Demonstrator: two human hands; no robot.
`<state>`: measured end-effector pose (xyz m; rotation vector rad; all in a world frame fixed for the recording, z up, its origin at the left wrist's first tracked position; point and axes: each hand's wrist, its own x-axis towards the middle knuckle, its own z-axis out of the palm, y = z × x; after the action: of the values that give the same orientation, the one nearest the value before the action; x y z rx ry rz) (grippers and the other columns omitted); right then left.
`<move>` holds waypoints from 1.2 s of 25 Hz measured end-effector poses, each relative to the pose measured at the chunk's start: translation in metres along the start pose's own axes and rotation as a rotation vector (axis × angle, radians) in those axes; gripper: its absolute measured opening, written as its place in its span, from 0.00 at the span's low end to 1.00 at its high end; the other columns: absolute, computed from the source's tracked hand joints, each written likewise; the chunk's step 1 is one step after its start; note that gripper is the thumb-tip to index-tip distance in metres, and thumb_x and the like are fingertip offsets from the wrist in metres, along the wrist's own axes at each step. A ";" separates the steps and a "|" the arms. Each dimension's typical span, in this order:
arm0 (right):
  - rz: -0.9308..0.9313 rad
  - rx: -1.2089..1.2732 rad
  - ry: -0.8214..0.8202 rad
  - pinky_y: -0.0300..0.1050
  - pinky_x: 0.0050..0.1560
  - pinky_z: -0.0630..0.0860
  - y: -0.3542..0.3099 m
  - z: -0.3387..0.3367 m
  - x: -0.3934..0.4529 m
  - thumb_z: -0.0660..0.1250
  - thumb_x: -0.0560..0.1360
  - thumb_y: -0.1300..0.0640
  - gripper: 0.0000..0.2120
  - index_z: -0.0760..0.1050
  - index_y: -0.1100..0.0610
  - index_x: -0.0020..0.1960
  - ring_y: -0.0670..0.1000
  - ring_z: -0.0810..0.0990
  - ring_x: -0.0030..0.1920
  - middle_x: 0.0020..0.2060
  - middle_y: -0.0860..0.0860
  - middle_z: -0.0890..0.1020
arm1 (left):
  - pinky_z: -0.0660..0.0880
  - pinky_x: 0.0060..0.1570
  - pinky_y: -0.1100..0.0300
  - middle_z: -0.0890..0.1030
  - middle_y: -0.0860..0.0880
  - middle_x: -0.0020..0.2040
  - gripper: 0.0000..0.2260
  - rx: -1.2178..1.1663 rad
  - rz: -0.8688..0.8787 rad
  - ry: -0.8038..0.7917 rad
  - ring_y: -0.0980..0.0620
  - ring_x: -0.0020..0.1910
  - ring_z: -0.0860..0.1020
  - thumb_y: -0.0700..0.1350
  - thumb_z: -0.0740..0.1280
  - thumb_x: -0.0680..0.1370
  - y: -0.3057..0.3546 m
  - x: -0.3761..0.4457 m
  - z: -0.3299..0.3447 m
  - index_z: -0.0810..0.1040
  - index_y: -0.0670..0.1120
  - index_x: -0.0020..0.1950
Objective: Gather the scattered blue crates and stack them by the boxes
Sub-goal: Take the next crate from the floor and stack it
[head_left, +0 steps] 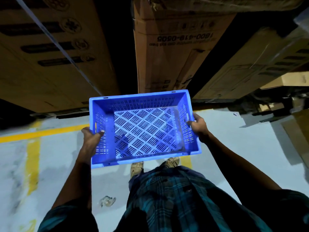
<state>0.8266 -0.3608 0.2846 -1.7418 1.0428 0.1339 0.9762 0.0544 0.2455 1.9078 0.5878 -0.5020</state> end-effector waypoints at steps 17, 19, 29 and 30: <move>-0.010 -0.451 0.097 0.52 0.70 0.64 0.088 0.033 -0.108 0.62 0.76 0.50 0.40 0.49 0.65 0.79 0.65 0.61 0.75 0.78 0.64 0.55 | 0.68 0.63 0.34 0.57 0.34 0.77 0.39 0.720 0.426 -0.060 0.30 0.72 0.63 0.50 0.72 0.73 -0.062 -0.046 -0.026 0.57 0.41 0.78; -0.009 -0.391 0.167 0.53 0.66 0.67 0.096 0.042 -0.120 0.60 0.78 0.47 0.38 0.49 0.65 0.79 0.66 0.65 0.72 0.77 0.66 0.56 | 0.66 0.62 0.33 0.58 0.36 0.77 0.35 0.879 0.649 -0.048 0.32 0.72 0.62 0.57 0.65 0.76 -0.066 -0.071 -0.016 0.60 0.43 0.77; 0.262 -0.173 -0.070 0.38 0.43 0.72 0.181 0.053 -0.215 0.66 0.79 0.49 0.32 0.59 0.58 0.78 0.51 0.76 0.51 0.66 0.58 0.77 | 0.64 0.67 0.39 0.65 0.42 0.76 0.22 1.100 0.807 -0.281 0.39 0.75 0.61 0.43 0.69 0.75 -0.080 -0.125 0.038 0.72 0.45 0.69; 0.285 -0.132 -0.023 0.36 0.38 0.70 0.195 0.052 -0.226 0.66 0.79 0.52 0.30 0.61 0.59 0.77 0.50 0.75 0.47 0.61 0.57 0.80 | 0.65 0.65 0.39 0.67 0.42 0.75 0.24 1.077 0.810 -0.251 0.39 0.74 0.63 0.38 0.70 0.71 -0.080 -0.134 0.042 0.73 0.44 0.67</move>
<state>0.5720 -0.2017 0.2440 -1.6954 1.2855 0.4098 0.8188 0.0205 0.2508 2.7571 -0.7965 -0.5373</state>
